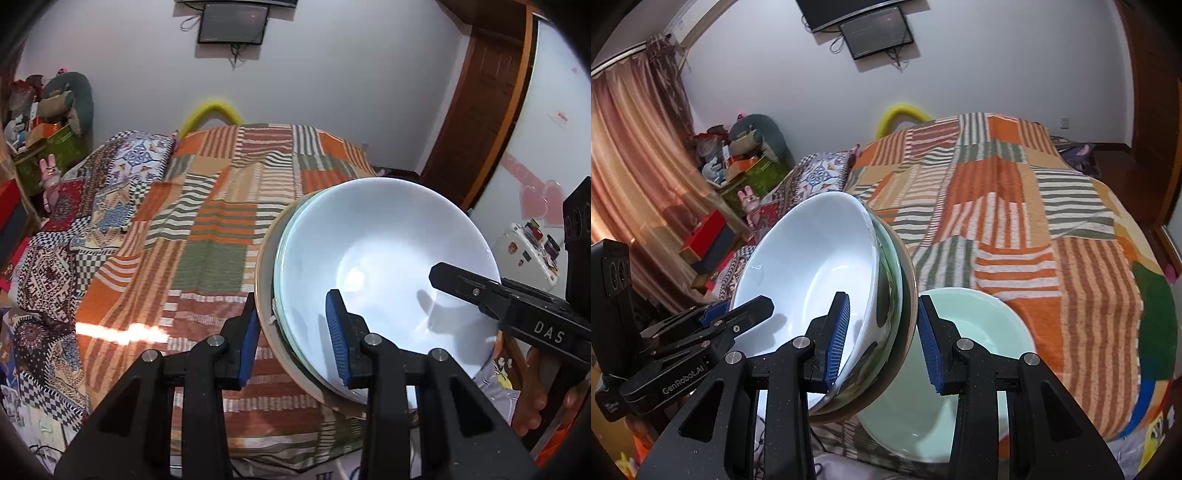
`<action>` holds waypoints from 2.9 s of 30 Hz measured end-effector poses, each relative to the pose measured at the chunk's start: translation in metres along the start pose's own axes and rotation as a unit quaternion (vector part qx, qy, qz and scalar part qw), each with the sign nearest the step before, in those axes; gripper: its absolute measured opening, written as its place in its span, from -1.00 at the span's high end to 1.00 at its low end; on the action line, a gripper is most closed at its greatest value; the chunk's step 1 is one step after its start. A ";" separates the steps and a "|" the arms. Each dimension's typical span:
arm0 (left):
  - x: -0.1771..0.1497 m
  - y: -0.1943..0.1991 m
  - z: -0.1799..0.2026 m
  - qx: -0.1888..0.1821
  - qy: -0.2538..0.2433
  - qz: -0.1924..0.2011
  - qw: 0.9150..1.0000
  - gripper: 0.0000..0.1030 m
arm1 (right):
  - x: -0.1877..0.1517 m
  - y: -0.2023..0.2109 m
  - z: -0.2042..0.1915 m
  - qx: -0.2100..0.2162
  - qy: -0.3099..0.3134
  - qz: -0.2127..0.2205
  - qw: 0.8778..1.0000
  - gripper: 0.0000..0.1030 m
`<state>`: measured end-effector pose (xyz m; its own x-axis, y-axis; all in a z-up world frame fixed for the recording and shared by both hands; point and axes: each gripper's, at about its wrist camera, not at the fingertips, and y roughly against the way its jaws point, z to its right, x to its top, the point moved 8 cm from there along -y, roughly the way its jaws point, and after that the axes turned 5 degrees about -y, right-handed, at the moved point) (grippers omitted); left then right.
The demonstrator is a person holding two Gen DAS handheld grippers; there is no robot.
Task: Organize plates and bowls
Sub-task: 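Lower the white spotted bowl into the mint green bowl and settle it, then open both tools and pull them back from the stack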
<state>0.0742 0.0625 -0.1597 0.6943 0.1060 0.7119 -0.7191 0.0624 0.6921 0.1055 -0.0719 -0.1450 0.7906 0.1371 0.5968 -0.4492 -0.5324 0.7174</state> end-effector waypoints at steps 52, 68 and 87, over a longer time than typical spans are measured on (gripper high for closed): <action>-0.045 -0.099 0.039 -0.047 -0.017 -0.114 0.992 0.32 | -0.038 -0.020 0.073 -0.043 -0.052 -0.052 0.996 0.26; 0.010 -0.001 0.043 -0.008 -0.045 0.042 0.998 0.24 | -0.009 0.044 0.060 -0.049 -0.015 0.029 0.998 0.01; 0.054 0.130 0.065 0.002 -0.066 0.234 0.970 -0.72 | 0.027 0.147 0.007 -0.024 0.056 0.201 0.978 -0.28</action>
<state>0.0200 0.0117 -0.0241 0.2898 -0.0061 0.9571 -0.9565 0.0337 0.2898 0.0641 -0.1521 -0.0263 0.4967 0.0170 0.8677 -0.7352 -0.5230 0.4311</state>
